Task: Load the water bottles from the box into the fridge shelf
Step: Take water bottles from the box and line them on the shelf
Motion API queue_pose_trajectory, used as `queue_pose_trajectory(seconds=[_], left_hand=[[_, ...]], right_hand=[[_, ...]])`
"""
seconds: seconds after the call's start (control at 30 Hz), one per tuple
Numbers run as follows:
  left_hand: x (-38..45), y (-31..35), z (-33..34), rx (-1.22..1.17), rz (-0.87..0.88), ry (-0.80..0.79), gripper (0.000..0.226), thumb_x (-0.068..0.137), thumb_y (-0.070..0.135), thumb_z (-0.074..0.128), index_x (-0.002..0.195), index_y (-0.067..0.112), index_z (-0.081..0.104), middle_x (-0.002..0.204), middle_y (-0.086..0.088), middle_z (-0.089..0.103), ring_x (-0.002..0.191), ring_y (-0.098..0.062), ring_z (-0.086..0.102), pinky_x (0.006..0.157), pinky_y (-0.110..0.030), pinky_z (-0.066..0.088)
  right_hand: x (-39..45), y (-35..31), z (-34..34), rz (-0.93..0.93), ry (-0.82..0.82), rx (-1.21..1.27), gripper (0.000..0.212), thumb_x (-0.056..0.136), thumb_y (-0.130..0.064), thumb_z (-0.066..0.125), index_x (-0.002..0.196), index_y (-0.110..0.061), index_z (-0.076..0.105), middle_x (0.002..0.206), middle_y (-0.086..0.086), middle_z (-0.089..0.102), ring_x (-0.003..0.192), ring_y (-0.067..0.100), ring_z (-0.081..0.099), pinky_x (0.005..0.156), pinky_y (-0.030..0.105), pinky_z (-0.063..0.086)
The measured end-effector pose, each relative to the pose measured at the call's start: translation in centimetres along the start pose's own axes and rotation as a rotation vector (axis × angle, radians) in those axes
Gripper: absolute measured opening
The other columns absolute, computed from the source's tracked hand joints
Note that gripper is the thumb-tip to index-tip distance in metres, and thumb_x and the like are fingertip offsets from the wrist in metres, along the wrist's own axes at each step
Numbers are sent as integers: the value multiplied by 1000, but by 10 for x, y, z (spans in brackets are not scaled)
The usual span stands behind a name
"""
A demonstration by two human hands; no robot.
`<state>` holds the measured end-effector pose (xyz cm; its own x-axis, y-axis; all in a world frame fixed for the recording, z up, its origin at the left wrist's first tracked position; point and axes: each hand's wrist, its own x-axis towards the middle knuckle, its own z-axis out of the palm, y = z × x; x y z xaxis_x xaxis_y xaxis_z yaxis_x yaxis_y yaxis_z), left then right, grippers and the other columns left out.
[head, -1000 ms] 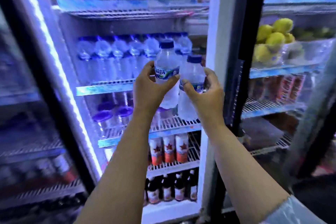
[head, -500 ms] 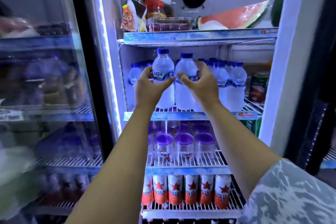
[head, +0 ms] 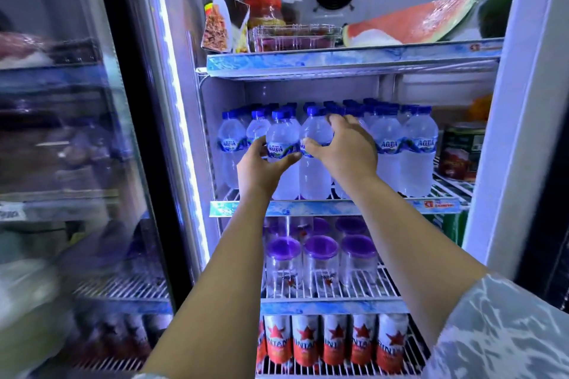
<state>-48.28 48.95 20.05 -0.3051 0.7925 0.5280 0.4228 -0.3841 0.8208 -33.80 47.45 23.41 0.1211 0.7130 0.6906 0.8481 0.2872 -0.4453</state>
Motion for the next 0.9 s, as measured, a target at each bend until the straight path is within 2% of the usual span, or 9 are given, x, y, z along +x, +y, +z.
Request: queue_pose_trajectory(seconds=[0.17, 0.33, 0.37, 0.43, 0.5, 0.57, 0.73, 0.83, 0.9], left_hand=[[-3, 0, 3, -42, -34, -23, 76, 69, 40, 82, 133, 15, 50, 106, 6, 54, 98, -10, 48, 82, -24, 37], [-6, -2, 2, -47, -74, -65, 86, 70, 46, 79, 142, 19, 39, 132, -2, 54, 117, -17, 52, 88, -27, 42], [-7, -2, 2, -30, -78, -80, 87, 71, 46, 78, 143, 20, 37, 134, -3, 53, 119, -18, 51, 90, -28, 42], [-9, -4, 0, 27, -89, -115, 87, 73, 44, 77, 145, 22, 32, 137, -5, 51, 123, -19, 50, 94, -29, 41], [-12, -4, -1, 86, -102, -132, 88, 75, 43, 76, 146, 24, 28, 139, -6, 50, 126, -21, 49, 97, -33, 43], [-18, -4, 0, 110, -127, -115, 87, 77, 40, 75, 147, 25, 25, 140, -4, 49, 125, -22, 50, 95, -36, 44], [-29, -9, 1, 288, -126, -93, 83, 82, 43, 69, 149, 23, 22, 142, -2, 49, 121, -25, 54, 82, -35, 46], [-30, -11, 0, 403, -96, -122, 76, 85, 42, 66, 146, 19, 29, 141, -5, 50, 121, -25, 53, 85, -37, 47], [-31, -12, 0, 415, -86, -111, 74, 84, 43, 67, 145, 18, 33, 139, -6, 52, 120, -26, 54, 88, -38, 48]], right_hand=[[-3, 1, -1, -5, -17, -96, 66, 87, -53, 55, 142, -18, 41, 137, 4, 54, 122, 25, 54, 82, 32, 47], [-1, -1, -2, 1, -77, -154, 61, 91, -50, 52, 140, -16, 39, 114, 10, 66, 100, 30, 62, 64, 30, 42], [-1, -2, -3, -8, -95, -158, 62, 92, -49, 51, 142, -15, 37, 117, 11, 64, 102, 30, 62, 66, 31, 45], [0, -4, -5, -24, -142, -150, 63, 94, -47, 51, 144, -10, 36, 133, 11, 54, 114, 31, 57, 79, 36, 49], [4, -6, -8, -16, -161, -98, 63, 93, -46, 53, 139, -4, 42, 139, 13, 46, 110, 33, 60, 87, 39, 51], [11, -9, -12, 18, -136, -25, 59, 93, -44, 55, 133, -2, 46, 136, 16, 47, 97, 35, 65, 84, 41, 54], [25, -20, -24, -6, -84, 0, 60, 93, -40, 59, 134, 1, 46, 116, 20, 62, 99, 33, 64, 73, 36, 51], [39, -30, -30, -6, -226, -74, 51, 91, -41, 60, 122, 1, 59, 109, 20, 69, 92, 34, 66, 68, 32, 47], [49, -36, -34, -19, -344, -244, 47, 93, -42, 57, 113, -1, 66, 100, 16, 73, 73, 30, 61, 64, 26, 43]])
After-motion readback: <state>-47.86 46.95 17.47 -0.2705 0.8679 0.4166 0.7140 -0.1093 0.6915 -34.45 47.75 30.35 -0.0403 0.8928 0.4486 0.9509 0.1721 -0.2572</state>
